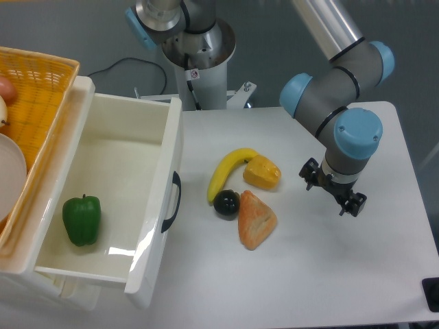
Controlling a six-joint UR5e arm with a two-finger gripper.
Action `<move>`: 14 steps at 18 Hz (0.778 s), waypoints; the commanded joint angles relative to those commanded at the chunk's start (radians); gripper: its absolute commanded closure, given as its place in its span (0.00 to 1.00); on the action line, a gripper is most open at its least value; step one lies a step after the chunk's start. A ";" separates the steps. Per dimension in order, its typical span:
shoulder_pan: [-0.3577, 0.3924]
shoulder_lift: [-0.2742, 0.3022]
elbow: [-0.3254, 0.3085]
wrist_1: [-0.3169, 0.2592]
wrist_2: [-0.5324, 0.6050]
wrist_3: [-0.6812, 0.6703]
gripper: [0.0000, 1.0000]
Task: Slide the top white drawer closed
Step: 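Move the gripper over the toy fruit toward the open white drawer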
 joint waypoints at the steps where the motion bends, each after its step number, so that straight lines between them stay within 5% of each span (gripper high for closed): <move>1: 0.000 0.000 0.000 0.000 0.000 0.000 0.00; 14: -0.092 -0.051 0.034 0.023 0.000 -0.211 0.00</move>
